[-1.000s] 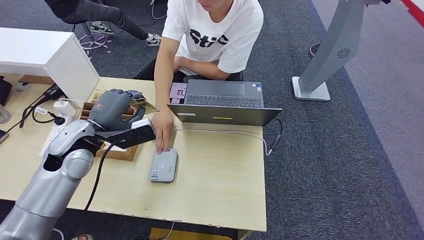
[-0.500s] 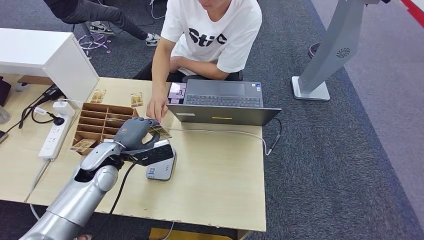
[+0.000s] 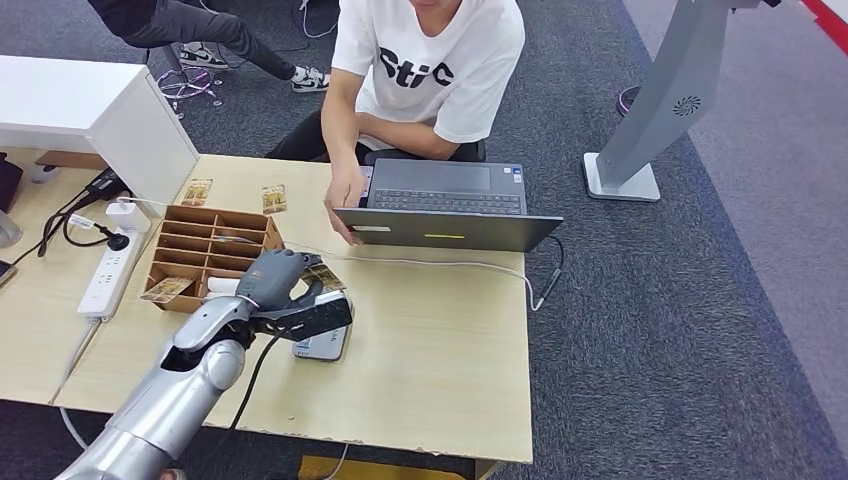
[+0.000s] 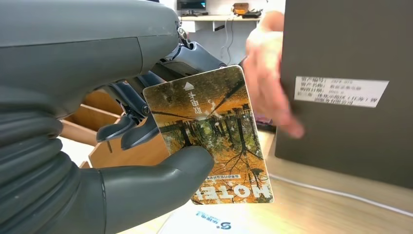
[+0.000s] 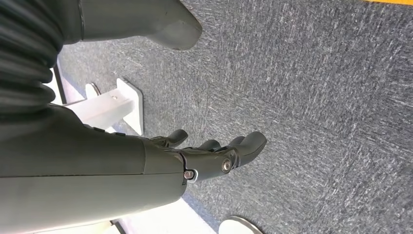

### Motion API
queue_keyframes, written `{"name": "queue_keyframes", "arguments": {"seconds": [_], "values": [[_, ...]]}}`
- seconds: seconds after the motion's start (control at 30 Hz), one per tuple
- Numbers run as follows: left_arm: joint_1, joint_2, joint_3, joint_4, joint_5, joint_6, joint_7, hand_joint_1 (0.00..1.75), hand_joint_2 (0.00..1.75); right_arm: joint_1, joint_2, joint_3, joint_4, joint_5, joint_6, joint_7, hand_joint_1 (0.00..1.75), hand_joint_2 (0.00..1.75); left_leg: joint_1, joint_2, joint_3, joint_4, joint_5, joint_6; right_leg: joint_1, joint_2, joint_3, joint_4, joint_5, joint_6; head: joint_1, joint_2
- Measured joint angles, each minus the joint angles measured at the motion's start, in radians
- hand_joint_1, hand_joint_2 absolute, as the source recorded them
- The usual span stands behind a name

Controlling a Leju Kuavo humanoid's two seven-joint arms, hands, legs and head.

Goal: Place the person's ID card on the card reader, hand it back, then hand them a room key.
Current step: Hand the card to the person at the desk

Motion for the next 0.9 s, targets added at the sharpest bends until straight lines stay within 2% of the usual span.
{"name": "queue_keyframes", "arguments": {"seconds": [0.9], "values": [[0.020,-0.008,0.000,0.126,-0.051,0.017,0.000,1.75,1.75,0.000,0.001,0.007,0.000,0.017,0.011,0.001,0.00,1.75,0.000,0.000,0.000,0.000,0.000,0.000,0.000,0.000,0.000,0.000,0.000,0.000,0.000,0.000]]}}
